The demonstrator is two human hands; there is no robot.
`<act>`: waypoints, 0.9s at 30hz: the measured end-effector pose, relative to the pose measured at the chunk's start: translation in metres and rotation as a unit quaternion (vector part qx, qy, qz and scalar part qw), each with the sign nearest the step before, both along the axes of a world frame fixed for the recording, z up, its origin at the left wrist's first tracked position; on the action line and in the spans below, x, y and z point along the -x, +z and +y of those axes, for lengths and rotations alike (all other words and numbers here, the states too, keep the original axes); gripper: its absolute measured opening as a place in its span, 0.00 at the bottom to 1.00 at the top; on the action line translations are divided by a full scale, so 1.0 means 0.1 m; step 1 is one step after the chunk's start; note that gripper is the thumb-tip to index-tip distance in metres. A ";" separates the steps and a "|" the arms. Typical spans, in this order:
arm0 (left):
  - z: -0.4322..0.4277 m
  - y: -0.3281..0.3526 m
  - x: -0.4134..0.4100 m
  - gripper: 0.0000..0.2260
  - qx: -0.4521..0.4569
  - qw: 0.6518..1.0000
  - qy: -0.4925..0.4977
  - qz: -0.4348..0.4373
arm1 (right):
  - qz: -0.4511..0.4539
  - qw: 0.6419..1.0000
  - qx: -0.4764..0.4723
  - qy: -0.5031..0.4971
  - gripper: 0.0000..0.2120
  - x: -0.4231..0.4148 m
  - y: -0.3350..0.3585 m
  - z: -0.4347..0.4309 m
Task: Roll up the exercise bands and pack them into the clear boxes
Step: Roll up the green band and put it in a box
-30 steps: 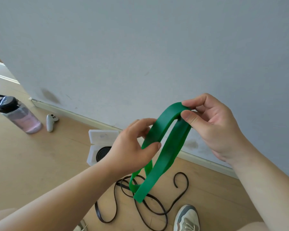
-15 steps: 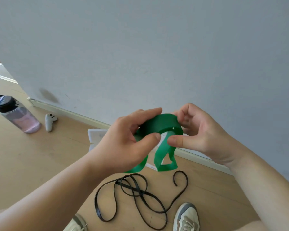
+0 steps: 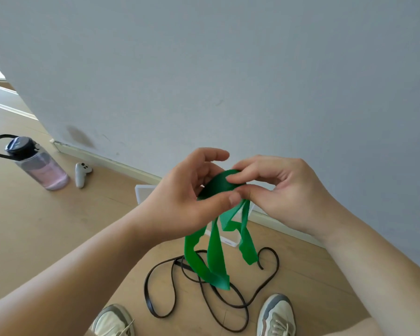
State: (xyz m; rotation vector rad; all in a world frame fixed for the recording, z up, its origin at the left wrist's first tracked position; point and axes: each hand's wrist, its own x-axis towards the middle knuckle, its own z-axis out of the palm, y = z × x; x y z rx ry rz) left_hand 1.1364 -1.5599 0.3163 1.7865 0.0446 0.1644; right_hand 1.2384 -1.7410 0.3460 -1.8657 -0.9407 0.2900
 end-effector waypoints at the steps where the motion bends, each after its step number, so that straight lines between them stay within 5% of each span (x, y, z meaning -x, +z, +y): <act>1: 0.00 -0.03 0.00 0.29 -0.044 0.999 0.007 0.017 | 0.006 1.000 -0.024 -0.016 0.12 -0.01 0.00 0.00; 3: -0.05 -0.09 0.01 0.25 -0.104 0.993 0.025 0.051 | 0.034 0.995 -0.074 -0.052 0.13 -0.04 0.01 -0.03; 7: -0.14 -0.13 0.00 0.10 -0.054 0.993 0.048 0.088 | 0.052 0.993 -0.083 -0.069 0.12 -0.07 0.00 -0.09; 11: -0.03 -0.04 -0.01 0.13 -0.007 0.993 0.041 0.108 | 0.052 0.995 -0.019 -0.082 0.09 -0.16 -0.05 -0.17; 17: 0.02 0.07 0.04 0.24 -0.119 0.988 0.094 0.034 | 0.075 0.988 0.126 -0.056 0.10 -0.26 -0.08 -0.31; 22: -0.08 0.07 0.02 0.19 -0.104 0.991 0.078 -0.026 | 0.130 0.989 0.062 0.027 0.17 -0.06 -0.10 -0.15; 27: -0.07 0.02 0.03 0.22 -0.075 0.994 0.073 -0.037 | 0.074 0.997 0.026 0.017 0.15 0.01 -0.07 -0.07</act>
